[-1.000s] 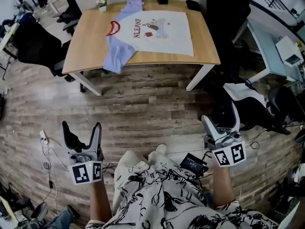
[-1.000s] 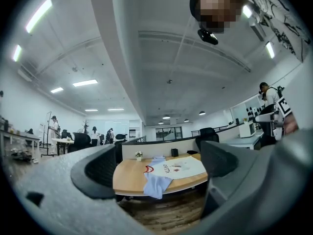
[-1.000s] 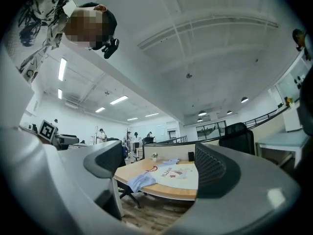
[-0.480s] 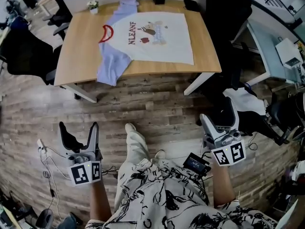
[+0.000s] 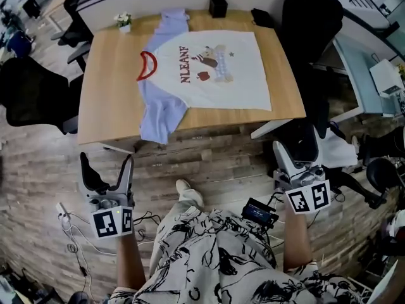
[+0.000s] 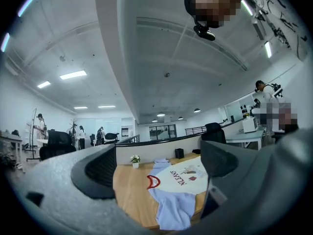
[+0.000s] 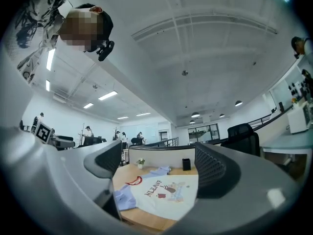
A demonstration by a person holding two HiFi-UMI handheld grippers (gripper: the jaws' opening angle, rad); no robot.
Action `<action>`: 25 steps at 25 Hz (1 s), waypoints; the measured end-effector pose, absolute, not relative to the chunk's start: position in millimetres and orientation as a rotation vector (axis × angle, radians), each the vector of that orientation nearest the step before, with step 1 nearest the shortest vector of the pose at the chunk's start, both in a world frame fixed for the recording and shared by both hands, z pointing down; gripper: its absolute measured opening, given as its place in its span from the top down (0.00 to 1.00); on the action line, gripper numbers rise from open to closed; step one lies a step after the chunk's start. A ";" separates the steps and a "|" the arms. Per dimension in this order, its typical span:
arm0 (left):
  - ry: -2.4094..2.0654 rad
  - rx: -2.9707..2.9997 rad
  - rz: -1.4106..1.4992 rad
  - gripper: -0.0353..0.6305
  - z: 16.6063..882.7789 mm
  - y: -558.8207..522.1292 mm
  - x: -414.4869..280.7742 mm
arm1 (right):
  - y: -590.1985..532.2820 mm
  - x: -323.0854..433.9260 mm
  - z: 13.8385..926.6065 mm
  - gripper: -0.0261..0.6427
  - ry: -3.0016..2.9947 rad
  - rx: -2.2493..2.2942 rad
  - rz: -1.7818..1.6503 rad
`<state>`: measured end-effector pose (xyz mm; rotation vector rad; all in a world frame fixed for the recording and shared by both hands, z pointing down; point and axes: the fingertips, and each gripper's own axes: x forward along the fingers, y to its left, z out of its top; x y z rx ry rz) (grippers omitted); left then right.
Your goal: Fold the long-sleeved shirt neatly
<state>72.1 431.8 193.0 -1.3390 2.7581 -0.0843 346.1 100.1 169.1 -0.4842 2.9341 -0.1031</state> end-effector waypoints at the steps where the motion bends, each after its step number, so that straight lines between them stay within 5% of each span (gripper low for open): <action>1: 2.756 -1.355 -0.087 0.16 193.9 428.0 59.6 | 97.2 334.7 169.4 0.27 2.931 -0.496 -0.107; 25: 2.788 -1.546 -0.191 0.16 239.2 310.3 -102.8 | -4.1 139.9 191.6 0.28 2.990 -0.411 -0.140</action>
